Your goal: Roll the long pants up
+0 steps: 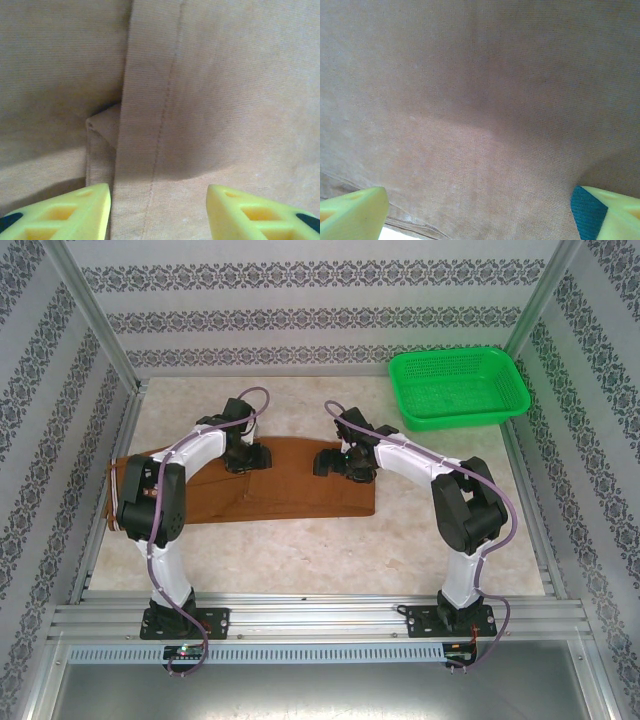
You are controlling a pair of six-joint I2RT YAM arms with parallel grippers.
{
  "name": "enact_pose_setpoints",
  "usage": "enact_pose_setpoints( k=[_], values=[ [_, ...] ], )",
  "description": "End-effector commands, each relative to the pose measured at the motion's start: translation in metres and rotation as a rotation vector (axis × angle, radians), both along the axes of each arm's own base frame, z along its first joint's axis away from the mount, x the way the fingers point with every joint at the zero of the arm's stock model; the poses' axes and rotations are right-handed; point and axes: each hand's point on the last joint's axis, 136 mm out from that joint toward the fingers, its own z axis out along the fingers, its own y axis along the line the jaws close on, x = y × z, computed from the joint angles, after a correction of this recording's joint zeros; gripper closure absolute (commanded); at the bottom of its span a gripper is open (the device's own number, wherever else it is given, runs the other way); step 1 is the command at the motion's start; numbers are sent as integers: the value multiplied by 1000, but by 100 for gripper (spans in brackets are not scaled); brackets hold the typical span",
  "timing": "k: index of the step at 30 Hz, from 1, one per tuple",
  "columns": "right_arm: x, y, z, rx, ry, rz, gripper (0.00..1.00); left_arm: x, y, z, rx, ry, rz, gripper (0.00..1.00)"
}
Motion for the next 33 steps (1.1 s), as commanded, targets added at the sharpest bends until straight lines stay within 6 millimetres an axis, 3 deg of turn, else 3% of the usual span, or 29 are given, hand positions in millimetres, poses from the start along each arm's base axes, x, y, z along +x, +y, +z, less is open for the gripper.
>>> enact_pose_setpoints(
  k=[1,7,10,13,15,20,28,33],
  values=[
    [3,1,3,17,3,-10,5,-4,-6,-1,-18,36,-35,39],
    [2,1,-2,14,12,-8,5,-6,-6,-6,-16,55,-38,46],
    [2,0,-3,11,13,-12,5,-5,-7,-9,-22,60,-38,69],
    [1,-3,-4,7,10,-20,5,-3,-9,-5,-29,49,-40,100],
    [0,-5,-5,7,12,-30,5,-1,-12,4,-25,18,-48,100],
    [-3,-10,-14,2,24,-50,5,-4,-53,34,-28,-40,-178,100],
    [-2,-26,-22,-37,43,-101,5,-34,-106,28,-2,13,-337,100],
    [-2,-30,-31,-46,67,-108,6,-46,-110,23,34,27,-375,100]
  ],
)
